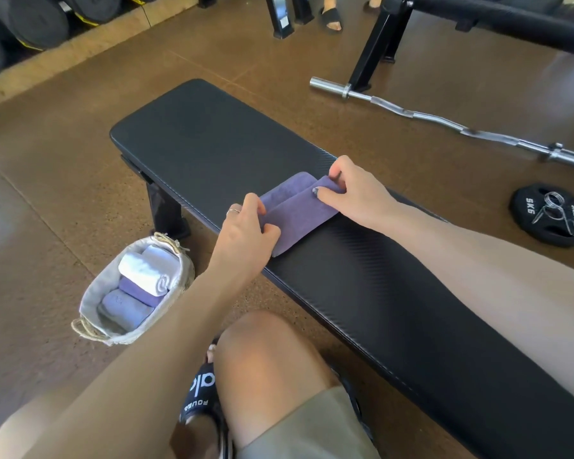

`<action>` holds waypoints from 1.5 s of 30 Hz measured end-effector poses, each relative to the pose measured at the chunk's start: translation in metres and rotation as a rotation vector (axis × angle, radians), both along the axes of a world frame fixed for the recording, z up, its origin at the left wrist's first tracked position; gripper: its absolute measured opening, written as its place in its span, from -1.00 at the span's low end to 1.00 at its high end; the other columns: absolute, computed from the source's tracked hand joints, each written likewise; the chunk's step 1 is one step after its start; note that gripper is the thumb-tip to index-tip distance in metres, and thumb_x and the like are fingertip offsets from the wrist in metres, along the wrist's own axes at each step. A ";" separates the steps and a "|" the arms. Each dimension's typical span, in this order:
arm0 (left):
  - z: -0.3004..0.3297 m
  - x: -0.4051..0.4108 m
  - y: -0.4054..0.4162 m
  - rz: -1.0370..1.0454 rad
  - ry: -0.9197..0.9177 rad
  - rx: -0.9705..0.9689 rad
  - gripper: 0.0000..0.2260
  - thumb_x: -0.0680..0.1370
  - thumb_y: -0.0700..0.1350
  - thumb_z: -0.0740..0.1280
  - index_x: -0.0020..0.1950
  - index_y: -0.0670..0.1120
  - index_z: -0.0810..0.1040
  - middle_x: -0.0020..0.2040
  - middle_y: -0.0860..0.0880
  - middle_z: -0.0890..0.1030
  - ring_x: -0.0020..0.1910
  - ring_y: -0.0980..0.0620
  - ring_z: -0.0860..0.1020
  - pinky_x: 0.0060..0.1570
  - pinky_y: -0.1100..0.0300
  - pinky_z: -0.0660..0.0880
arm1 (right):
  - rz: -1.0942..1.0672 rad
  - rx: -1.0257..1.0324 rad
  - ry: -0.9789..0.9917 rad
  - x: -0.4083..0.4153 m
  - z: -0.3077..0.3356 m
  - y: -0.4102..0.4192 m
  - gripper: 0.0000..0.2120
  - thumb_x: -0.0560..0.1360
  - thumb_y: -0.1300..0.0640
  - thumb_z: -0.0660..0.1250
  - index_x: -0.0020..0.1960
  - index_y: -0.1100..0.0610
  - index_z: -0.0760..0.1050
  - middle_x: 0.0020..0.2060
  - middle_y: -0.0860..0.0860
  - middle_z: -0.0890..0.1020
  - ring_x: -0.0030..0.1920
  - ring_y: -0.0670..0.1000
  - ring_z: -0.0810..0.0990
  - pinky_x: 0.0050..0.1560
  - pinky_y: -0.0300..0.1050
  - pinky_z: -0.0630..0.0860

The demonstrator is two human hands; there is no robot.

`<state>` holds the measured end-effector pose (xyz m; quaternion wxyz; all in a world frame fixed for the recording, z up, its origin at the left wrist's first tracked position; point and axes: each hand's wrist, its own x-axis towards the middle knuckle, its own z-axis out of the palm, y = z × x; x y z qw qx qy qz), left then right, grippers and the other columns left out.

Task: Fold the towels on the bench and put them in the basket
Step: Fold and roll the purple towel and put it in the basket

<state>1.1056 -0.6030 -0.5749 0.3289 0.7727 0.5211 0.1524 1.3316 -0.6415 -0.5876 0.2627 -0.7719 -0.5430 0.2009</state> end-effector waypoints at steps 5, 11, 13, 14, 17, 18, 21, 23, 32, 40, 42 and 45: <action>-0.001 -0.004 -0.006 0.005 0.094 0.087 -0.85 0.52 -0.13 0.26 0.04 -0.03 0.35 -0.03 -0.02 0.42 -0.15 -0.08 0.47 -0.15 -0.02 0.48 | 0.027 0.081 -0.070 -0.003 -0.001 0.000 -0.77 0.57 -0.08 0.31 0.01 0.04 0.33 -0.25 -0.11 0.52 -0.22 -0.04 0.54 -0.14 -0.03 0.50; 0.003 -0.003 -0.005 -0.193 0.310 0.626 -0.75 0.38 -0.30 0.33 0.03 -0.12 0.45 0.00 -0.11 0.45 -0.19 -0.14 0.44 -0.28 0.02 0.40 | 0.237 0.310 -0.411 -0.008 0.000 0.001 -0.95 0.57 0.14 0.29 0.00 0.10 0.44 -0.03 0.05 0.47 -0.15 0.07 0.48 -0.15 0.05 0.49; 0.002 -0.001 -0.005 -0.434 0.358 0.782 -0.69 0.31 -0.36 0.35 0.00 -0.12 0.49 -0.01 -0.11 0.51 -0.14 -0.14 0.49 -0.24 0.03 0.46 | 0.361 0.322 -0.553 -0.008 0.003 0.002 -0.83 0.59 0.15 0.16 -0.05 0.14 0.52 -0.07 0.05 0.53 -0.13 0.11 0.46 -0.14 0.08 0.45; 0.000 0.000 -0.005 -0.513 0.376 0.803 -0.71 0.31 -0.36 0.38 -0.03 -0.12 0.49 -0.04 -0.09 0.51 -0.15 -0.11 0.50 -0.26 0.04 0.48 | 0.401 0.300 -0.557 -0.007 0.005 0.002 -0.76 0.58 0.14 0.11 -0.05 0.14 0.55 -0.08 0.03 0.56 -0.12 0.11 0.48 -0.11 0.07 0.46; -0.006 -0.004 -0.007 -0.516 0.418 0.795 -0.85 0.43 -0.24 0.39 -0.05 -0.13 0.49 -0.09 -0.05 0.50 -0.16 -0.06 0.52 -0.30 0.05 0.54 | 0.467 0.223 -0.504 0.001 0.013 -0.003 -0.67 0.48 0.11 0.14 0.07 0.14 0.63 0.04 0.01 0.65 0.02 0.11 0.57 0.06 0.09 0.51; -0.008 -0.005 -0.007 -0.519 0.411 0.803 -0.88 0.48 -0.15 0.35 -0.03 -0.14 0.50 -0.07 -0.06 0.52 -0.14 -0.07 0.53 -0.27 0.05 0.56 | 0.487 0.183 -0.498 0.004 0.015 -0.005 -0.62 0.44 0.09 0.19 0.15 0.14 0.63 0.12 0.02 0.65 0.12 0.11 0.57 0.14 0.10 0.50; -0.008 -0.009 -0.008 -0.571 0.442 0.772 -0.68 0.49 0.09 0.34 0.03 -0.16 0.49 -0.01 -0.09 0.55 -0.08 -0.09 0.54 -0.17 0.04 0.57 | 0.558 0.052 -0.496 0.009 0.022 -0.005 -0.48 0.33 0.13 0.36 0.30 0.15 0.56 0.25 0.03 0.59 0.28 0.12 0.51 0.28 0.11 0.45; -0.007 -0.009 -0.006 -0.571 0.506 0.786 -0.70 0.46 0.02 0.42 0.02 -0.15 0.46 -0.07 -0.08 0.53 -0.16 -0.08 0.55 -0.27 0.08 0.53 | 0.574 -0.003 -0.485 0.007 0.026 0.002 -0.50 0.30 0.12 0.42 0.25 0.10 0.56 0.16 -0.02 0.60 0.19 0.11 0.54 0.20 0.10 0.48; 0.014 -0.024 0.035 -0.147 0.131 0.173 -0.86 0.55 -0.07 0.25 -0.09 -0.14 0.47 -0.11 -0.12 0.53 -0.09 -0.14 0.49 -0.12 0.05 0.38 | 0.265 -0.276 0.151 -0.007 0.035 0.027 -0.60 0.37 -0.20 0.41 0.04 0.06 0.61 -0.01 0.05 0.66 0.02 0.06 0.63 0.10 0.05 0.53; 0.019 -0.038 0.032 0.265 -0.251 -0.544 -0.74 0.55 0.10 0.27 0.19 0.08 0.57 0.22 0.00 0.57 0.10 0.00 0.60 0.11 -0.02 0.61 | 0.180 -0.400 0.162 -0.031 0.041 0.027 -0.54 0.45 -0.27 0.33 -0.18 0.16 0.52 -0.30 -0.01 0.55 -0.23 0.00 0.54 -0.14 -0.06 0.42; 0.020 -0.045 0.022 0.284 -0.328 -0.742 -0.75 0.58 0.11 0.28 0.23 0.12 0.54 0.21 0.03 0.58 0.00 0.03 0.65 0.13 0.00 0.61 | 0.159 -0.413 0.182 -0.041 0.041 0.022 -0.51 0.45 -0.26 0.34 -0.07 0.21 0.56 -0.24 0.01 0.57 -0.19 0.01 0.56 -0.12 -0.06 0.42; 0.021 -0.054 0.010 0.344 -0.511 -0.923 -0.74 0.63 0.05 0.30 0.28 0.03 0.51 0.21 -0.05 0.56 0.06 -0.06 0.67 0.18 -0.04 0.60 | 0.132 -0.433 0.217 -0.059 0.044 0.009 -0.59 0.48 -0.18 0.35 -0.17 0.20 0.47 -0.27 0.01 0.48 -0.24 0.01 0.47 -0.18 -0.08 0.34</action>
